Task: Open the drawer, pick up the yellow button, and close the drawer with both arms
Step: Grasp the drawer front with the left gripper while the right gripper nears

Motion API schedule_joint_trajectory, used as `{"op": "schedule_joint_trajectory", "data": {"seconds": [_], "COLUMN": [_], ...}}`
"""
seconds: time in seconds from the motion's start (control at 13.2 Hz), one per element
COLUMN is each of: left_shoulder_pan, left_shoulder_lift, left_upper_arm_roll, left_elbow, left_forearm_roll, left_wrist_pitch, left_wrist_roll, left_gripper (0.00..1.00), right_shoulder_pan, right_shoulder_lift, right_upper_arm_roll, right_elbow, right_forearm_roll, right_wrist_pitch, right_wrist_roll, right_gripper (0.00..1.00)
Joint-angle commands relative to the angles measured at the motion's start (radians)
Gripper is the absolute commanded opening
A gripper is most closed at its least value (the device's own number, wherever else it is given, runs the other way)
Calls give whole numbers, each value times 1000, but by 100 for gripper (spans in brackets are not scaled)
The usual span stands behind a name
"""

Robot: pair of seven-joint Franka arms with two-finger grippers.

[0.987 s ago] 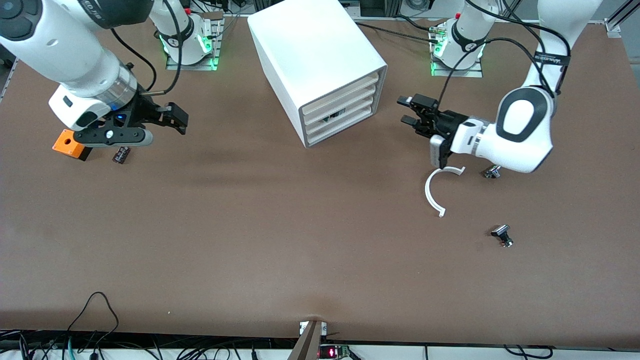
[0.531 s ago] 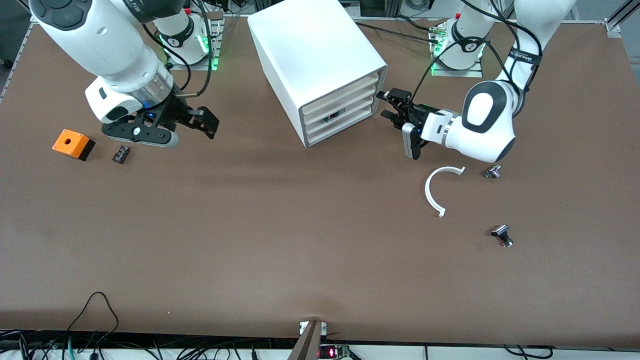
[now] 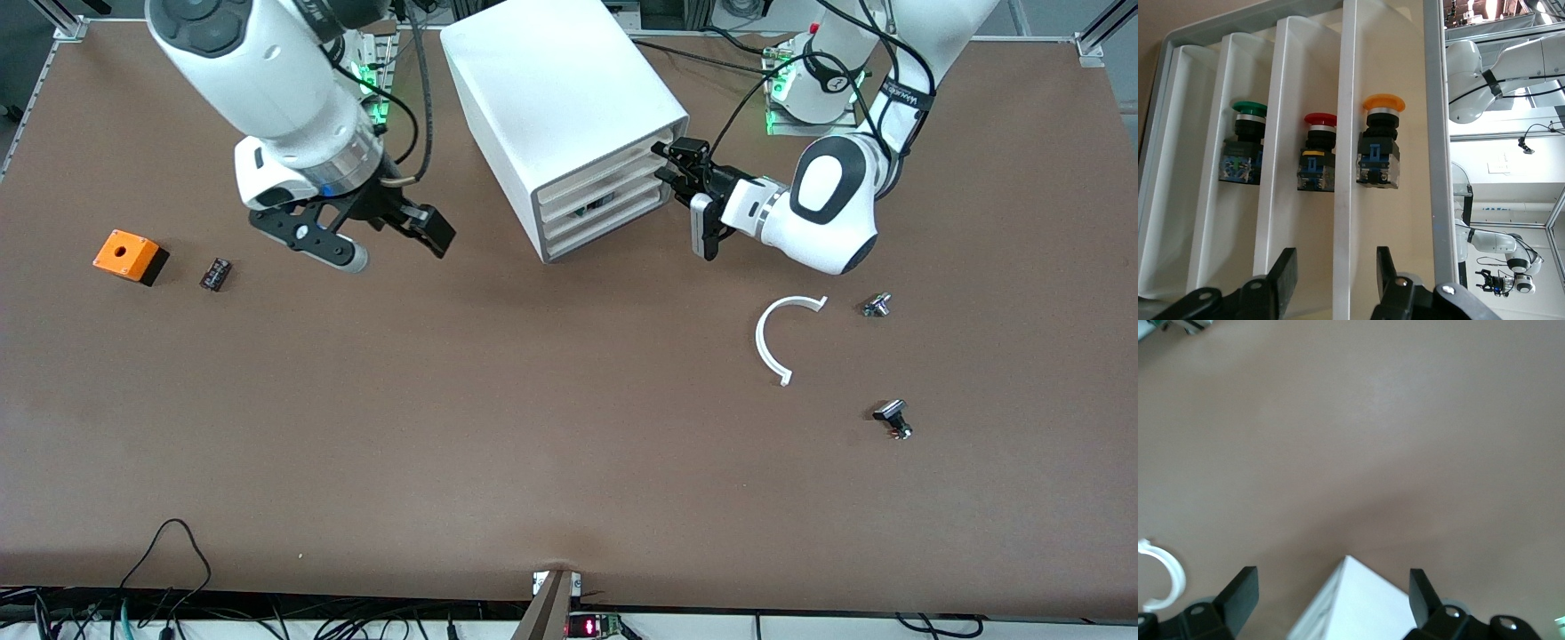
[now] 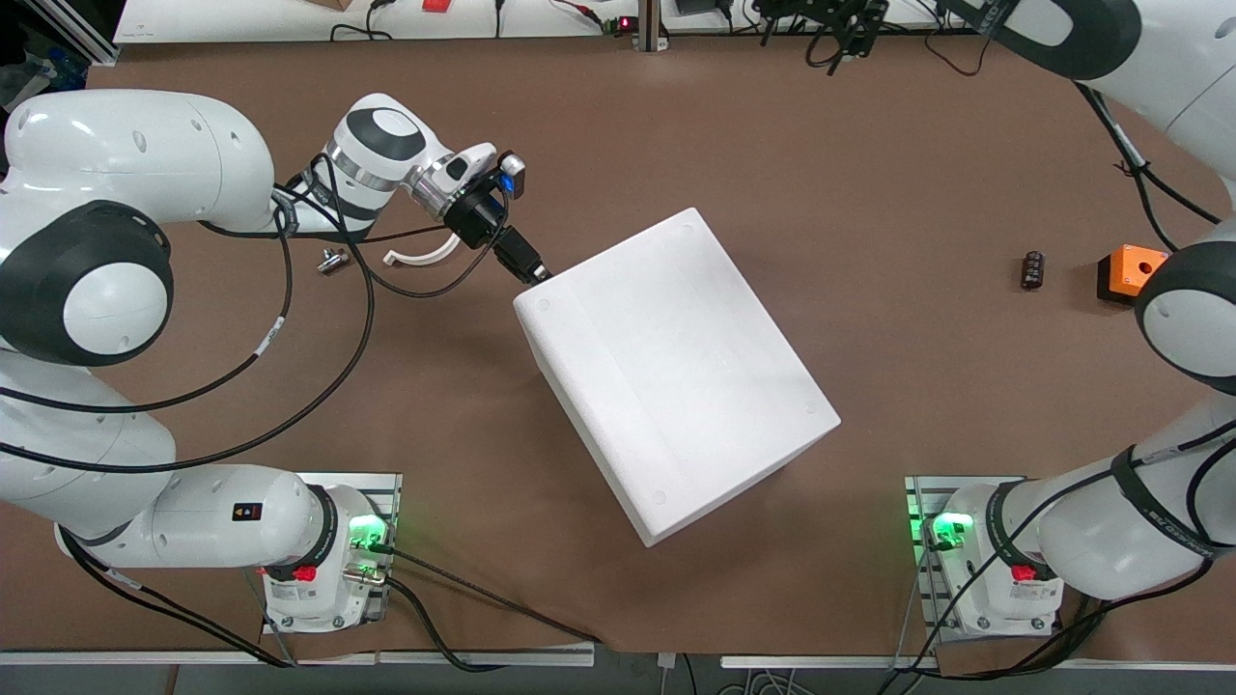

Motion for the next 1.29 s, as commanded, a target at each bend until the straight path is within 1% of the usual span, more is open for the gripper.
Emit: {"op": "schedule_joint_trajectory", "data": {"seconds": [0.0,0.08,0.23,0.3,0.68,0.91,0.99,1.06,1.14,1.21], "left_shoulder_pan": [5,5,5,5,8,9,6,6,3,3], "left_shoulder_lift": [-34,-33,-30,-24,-10,-10,5,21,25,30], "left_upper_arm_roll": [-7,-9,-12,-12,-10,-10,-12,-12,-12,-12], "left_elbow": [-33,-33,-39,-39,-28,-28,-28,-30,-33,-31], "left_forearm_roll": [-39,-39,-42,-40,-39,-39,-42,-63,-83,-89], "left_wrist_pitch": [27,30,32,32,30,30,30,30,30,38], "left_wrist_roll": [48,48,48,48,43,25,13,11,15,15], "left_gripper": [13,9,2,0,0,0,38,66,65,62], "right_shoulder_pan": [40,49,69,83,129,147,152,156,162,165], "right_shoulder_lift": [70,81,109,123,143,144,144,147,150,152], "right_upper_arm_roll": [-8,-10,-10,-10,-11,-11,-11,-11,-11,-11], "right_elbow": [104,118,153,162,164,162,164,164,162,164], "right_forearm_roll": [7,7,5,4,-2,-8,-9,-9,-10,-12], "right_wrist_pitch": [-5,-4,12,27,71,82,82,84,91,91], "right_wrist_roll": [108,123,233,276,370,381,388,405,413,413], "right_gripper": [100,100,99,99,99,100,100,99,100,100]}}
